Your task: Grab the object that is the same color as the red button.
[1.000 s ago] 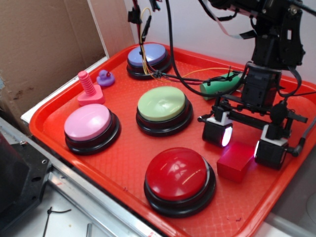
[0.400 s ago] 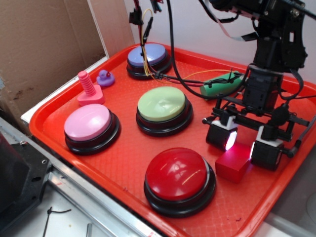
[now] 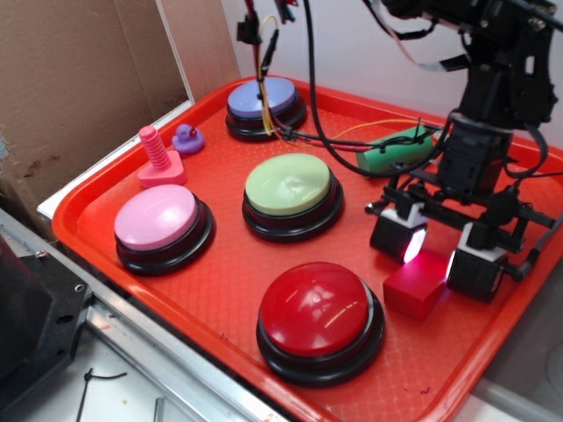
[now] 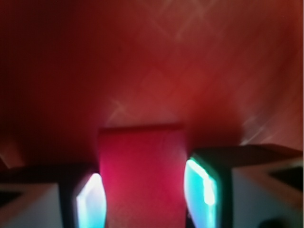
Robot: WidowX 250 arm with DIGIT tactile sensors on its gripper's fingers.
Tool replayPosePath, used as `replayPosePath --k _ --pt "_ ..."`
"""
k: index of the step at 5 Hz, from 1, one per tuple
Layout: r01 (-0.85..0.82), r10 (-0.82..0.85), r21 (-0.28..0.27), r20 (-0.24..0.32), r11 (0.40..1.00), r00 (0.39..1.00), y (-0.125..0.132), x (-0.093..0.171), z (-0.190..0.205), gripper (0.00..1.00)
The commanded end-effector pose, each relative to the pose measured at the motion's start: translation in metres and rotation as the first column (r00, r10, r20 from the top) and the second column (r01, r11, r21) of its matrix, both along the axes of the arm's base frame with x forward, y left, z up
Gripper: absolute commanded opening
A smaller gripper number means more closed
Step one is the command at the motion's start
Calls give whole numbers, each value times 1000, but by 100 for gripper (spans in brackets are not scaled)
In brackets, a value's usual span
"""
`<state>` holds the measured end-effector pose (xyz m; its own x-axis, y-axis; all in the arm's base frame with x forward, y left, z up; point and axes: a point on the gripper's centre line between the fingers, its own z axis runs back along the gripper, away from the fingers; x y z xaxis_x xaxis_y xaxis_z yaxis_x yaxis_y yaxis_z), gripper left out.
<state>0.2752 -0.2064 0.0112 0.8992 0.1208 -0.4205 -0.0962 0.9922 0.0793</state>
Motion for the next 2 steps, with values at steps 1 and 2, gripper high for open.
replayPosePath --k 1,2 --pt "69 -69 9 283 998 957 15 61 125 0" --pt "69 -61 -18 291 997 955 18 60 128 0"
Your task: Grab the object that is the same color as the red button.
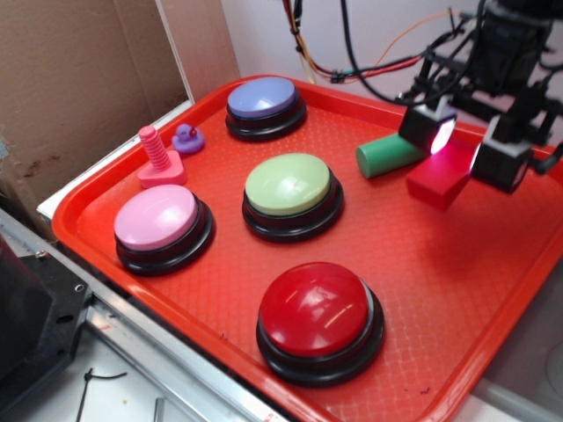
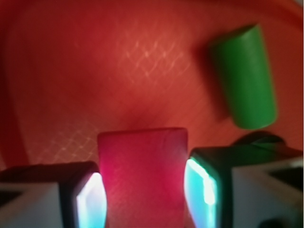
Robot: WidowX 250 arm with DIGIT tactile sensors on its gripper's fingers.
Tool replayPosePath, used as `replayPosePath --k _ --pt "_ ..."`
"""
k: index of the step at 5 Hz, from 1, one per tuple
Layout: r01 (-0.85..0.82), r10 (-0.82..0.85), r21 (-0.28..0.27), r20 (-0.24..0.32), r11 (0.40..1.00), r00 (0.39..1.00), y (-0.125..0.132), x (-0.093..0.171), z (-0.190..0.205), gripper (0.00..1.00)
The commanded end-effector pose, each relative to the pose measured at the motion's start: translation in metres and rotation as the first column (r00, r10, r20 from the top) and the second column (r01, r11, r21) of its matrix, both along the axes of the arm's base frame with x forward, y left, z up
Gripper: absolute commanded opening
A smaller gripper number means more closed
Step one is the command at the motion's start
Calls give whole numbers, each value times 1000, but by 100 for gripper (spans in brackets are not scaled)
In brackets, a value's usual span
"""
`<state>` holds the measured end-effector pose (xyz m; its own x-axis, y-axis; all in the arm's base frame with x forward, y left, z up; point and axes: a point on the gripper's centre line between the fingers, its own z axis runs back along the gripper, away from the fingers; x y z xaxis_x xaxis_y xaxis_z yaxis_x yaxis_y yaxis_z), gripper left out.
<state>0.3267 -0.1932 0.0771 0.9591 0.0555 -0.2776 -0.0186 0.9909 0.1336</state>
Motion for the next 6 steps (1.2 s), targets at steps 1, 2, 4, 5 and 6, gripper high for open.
replayPosePath --k 1,2,4,5,6 --pt "-44 53 -87 107 995 993 4 -1 62 0" --pt "-64 72 -106 76 992 995 3 -10 65 0" --pt "-137 137 -101 -6 985 991 -14 -52 118 0" --pt "-164 160 -98 -41 982 986 -10 -77 146 0" --pt "-163 156 -75 -91 984 984 -9 -95 153 0"
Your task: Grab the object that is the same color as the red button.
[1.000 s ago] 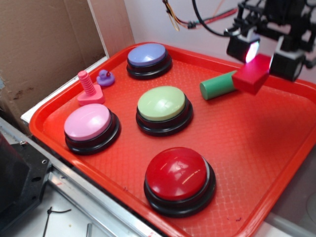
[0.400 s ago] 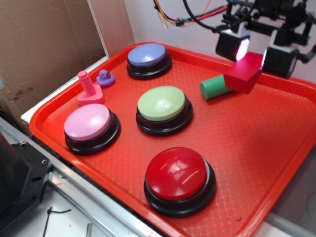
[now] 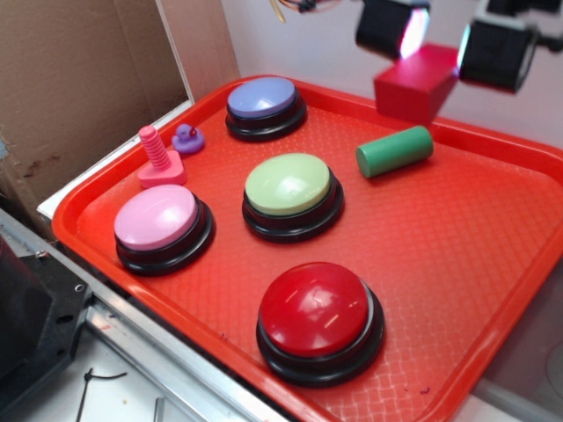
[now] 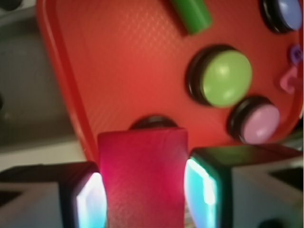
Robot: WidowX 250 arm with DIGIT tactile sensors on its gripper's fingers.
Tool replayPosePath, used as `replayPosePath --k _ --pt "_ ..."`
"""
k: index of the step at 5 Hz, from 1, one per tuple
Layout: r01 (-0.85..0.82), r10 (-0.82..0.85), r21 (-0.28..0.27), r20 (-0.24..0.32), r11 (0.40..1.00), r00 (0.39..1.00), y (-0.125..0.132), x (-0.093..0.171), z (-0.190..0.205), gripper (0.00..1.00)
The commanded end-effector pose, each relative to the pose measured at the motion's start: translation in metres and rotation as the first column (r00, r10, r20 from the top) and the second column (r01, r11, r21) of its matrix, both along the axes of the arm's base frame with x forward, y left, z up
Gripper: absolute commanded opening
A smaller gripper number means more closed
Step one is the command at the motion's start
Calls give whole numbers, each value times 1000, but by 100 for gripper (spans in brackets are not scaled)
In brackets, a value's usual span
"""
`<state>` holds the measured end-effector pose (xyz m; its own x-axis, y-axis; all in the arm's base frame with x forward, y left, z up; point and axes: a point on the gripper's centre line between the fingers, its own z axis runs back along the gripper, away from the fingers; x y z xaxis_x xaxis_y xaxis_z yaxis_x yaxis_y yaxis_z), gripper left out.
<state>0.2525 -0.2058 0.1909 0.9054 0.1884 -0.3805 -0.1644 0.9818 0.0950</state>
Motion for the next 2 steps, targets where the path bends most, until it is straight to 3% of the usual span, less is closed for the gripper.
replayPosePath --k 1,2 --pt "-1 1 9 37 1000 999 0 -31 39 0" --pt "7 -8 35 31 999 999 -5 -31 36 0"
